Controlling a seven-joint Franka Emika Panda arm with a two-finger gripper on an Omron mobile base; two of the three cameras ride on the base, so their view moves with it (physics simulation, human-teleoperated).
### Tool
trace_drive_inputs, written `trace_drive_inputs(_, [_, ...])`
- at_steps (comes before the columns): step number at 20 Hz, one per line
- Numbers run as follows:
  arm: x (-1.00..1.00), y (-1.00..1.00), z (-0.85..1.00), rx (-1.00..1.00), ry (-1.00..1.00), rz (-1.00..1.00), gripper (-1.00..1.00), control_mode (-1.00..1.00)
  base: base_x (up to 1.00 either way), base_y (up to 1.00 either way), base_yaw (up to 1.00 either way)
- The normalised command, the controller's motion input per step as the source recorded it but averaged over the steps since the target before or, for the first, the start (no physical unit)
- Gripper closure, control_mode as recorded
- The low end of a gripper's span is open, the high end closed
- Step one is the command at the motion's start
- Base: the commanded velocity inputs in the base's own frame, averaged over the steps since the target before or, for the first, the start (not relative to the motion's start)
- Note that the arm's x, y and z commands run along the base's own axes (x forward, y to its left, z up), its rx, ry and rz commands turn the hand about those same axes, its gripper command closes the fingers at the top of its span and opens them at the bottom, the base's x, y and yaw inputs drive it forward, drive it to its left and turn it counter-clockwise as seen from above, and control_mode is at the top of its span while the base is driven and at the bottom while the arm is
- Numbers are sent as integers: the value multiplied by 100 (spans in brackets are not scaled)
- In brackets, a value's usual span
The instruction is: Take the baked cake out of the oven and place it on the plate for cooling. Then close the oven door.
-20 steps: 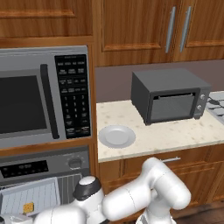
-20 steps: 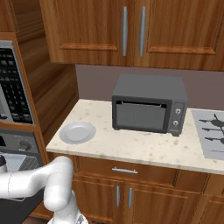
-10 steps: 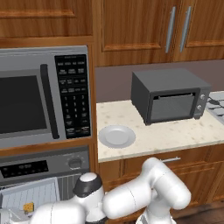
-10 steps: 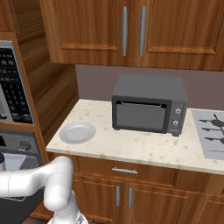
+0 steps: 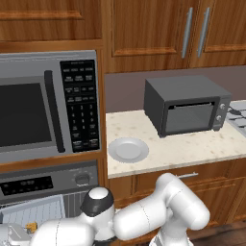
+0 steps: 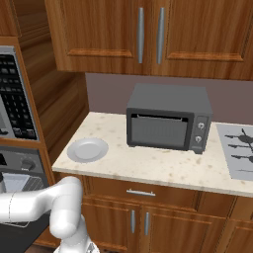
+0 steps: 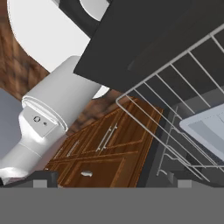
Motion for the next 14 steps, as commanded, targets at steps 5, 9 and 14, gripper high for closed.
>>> trace_drive_inputs(5, [-2, -53, 11, 19, -2, 27, -100, -100, 0, 0, 0])
trace_drive_inputs(9, [-7, -50, 6, 22, 0, 32, -100, -100, 0, 0, 0])
trace_drive_inputs(14, [-3, -46, 7, 24, 0, 31, -100, -100, 0, 0, 0])
